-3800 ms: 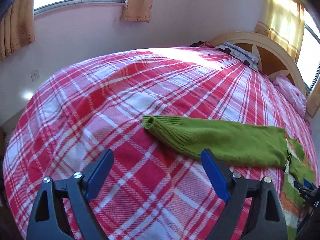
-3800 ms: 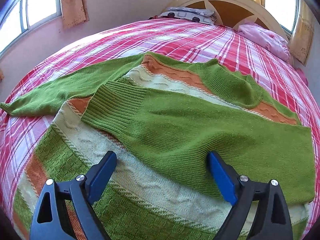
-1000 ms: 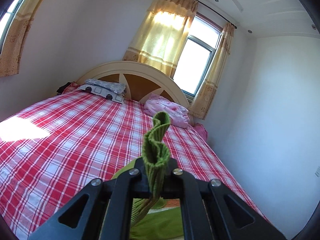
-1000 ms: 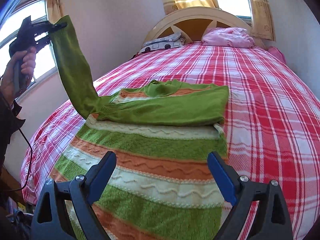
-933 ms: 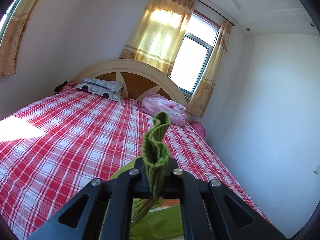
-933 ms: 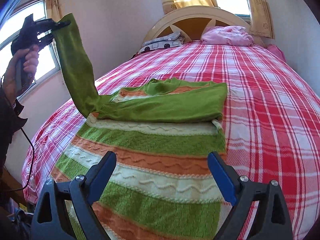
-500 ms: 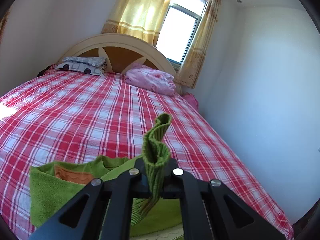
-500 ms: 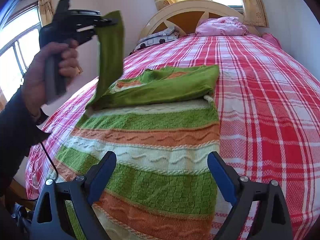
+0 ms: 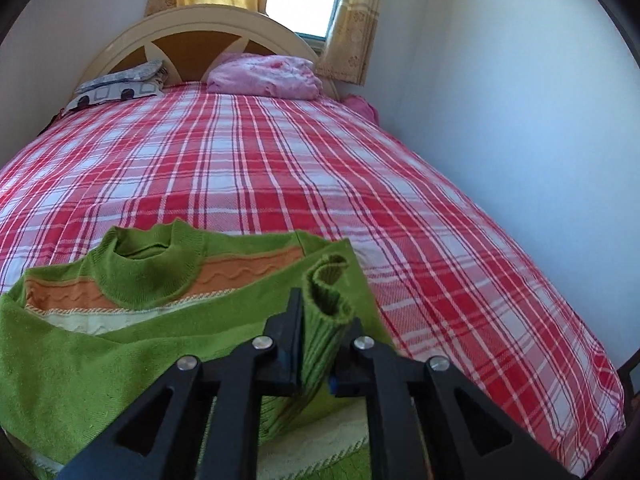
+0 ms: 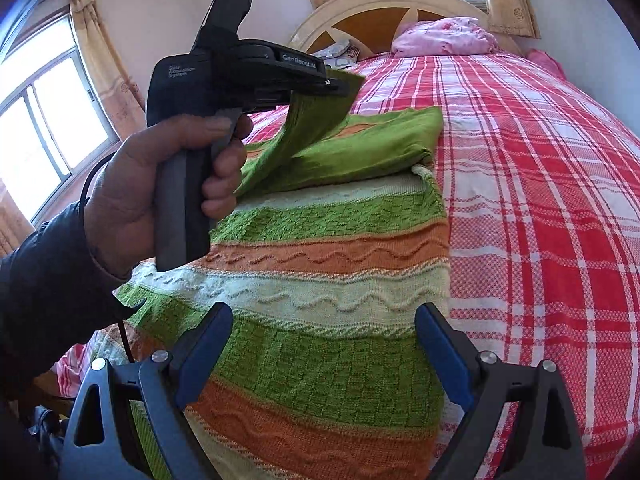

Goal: Fold small clothes

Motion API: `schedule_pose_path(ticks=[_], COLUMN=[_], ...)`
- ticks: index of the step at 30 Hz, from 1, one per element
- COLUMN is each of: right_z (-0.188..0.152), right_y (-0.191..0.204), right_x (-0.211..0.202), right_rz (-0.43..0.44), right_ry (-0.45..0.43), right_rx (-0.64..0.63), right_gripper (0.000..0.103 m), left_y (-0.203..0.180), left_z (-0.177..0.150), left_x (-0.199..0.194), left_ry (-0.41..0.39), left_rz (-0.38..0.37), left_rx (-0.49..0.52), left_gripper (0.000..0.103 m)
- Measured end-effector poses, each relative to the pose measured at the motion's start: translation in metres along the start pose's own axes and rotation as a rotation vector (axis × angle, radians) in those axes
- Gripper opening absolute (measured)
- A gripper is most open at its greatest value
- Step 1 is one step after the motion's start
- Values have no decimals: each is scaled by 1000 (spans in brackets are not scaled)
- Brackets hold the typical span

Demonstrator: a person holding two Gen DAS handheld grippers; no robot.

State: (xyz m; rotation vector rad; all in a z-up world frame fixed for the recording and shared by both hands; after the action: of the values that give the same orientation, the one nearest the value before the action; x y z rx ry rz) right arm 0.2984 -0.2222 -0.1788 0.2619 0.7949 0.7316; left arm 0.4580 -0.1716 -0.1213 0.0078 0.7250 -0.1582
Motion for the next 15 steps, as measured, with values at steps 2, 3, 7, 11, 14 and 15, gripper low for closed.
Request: schedule_pose_path(ticks=[2,3,7,11,14,15], right_z=[0,0,1,17,45,53], right_y=[0,0,-2,0,3,1], right_x=[0,-1,-2,-9,-5,2], right_rz=[5,9,14,-6,17,13], right_ry=[-1,-3,-11,-21,-26,-15], right_rx=[3,7,18,9,17,29], right_gripper=[93,93,93,93,88,80], left_y=[3,6,56,139,214,235], left_z=[-7,-10,-22,-44,-63,-68], left_x=[-10,-17,-60,-79,-77,-75], left_ry=[6,-2,-71,-101,-75,-56], left_rz=[-26,-25,8,208,457,516], left_rx=[17,23,-3,11,21,4], left_gripper=[31,53,82,95,96,96])
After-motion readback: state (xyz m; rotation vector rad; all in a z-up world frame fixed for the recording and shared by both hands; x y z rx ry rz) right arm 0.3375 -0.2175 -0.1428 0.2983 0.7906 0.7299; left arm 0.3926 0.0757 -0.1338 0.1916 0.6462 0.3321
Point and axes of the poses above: each gripper's, at about its wrist camera, not at the fingertips, and x roughly the way its jaws point, y to its left, z to its top, the point moved 9 cm from there along x, roughly the way its jaws point, and after that the axes turned 14 degrees about z, right-handed, at the moved point
